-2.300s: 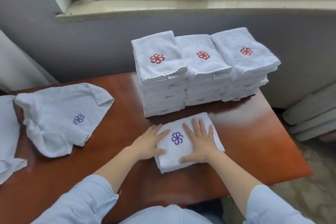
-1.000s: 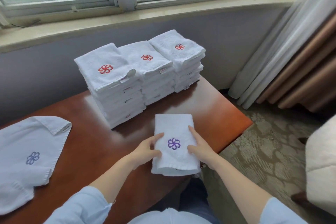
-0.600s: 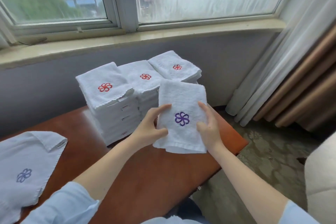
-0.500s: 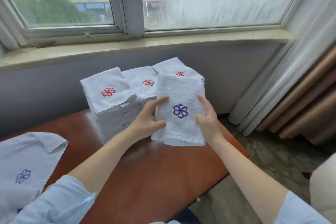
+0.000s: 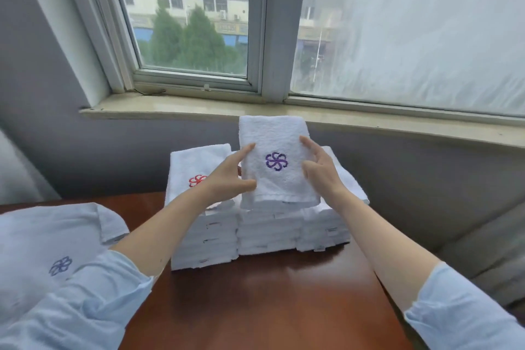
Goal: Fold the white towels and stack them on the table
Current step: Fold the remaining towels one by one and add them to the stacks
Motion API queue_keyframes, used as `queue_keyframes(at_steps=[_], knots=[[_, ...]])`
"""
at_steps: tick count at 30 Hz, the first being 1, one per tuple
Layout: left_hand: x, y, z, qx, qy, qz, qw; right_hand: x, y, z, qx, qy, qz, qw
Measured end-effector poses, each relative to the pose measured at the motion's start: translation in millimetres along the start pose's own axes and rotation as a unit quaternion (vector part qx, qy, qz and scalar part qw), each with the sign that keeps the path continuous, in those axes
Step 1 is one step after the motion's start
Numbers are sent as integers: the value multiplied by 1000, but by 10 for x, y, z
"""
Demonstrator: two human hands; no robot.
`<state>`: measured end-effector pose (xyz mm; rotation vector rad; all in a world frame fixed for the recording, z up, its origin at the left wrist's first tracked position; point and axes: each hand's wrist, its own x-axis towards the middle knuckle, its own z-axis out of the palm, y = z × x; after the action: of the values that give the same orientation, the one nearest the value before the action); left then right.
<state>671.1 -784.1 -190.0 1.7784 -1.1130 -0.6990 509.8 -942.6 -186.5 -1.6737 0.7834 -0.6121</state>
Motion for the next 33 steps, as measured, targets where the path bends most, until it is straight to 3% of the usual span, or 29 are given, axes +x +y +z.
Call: queue_keyframes(at_steps=[6,10,18,25,31,33], knots=[[234,-262,42,11,46,-99,994,551,238,137,-18,-71,42,996],[310,-445,189,43,27,-163,985,625,535,251,-89,-107,79,987],[444,-446,305,65,1,-211,975,699,660,272,-106,-41,61,992],[296,-357,379,220,69,-160,960,643,627,260,-151,-14,51,987],[196,-315,377,367,35,-158,916,555,599,226,-276,-109,55,953],[138,-292,353,364,28,-149,919,523,534,186,-321,-121,37,939]])
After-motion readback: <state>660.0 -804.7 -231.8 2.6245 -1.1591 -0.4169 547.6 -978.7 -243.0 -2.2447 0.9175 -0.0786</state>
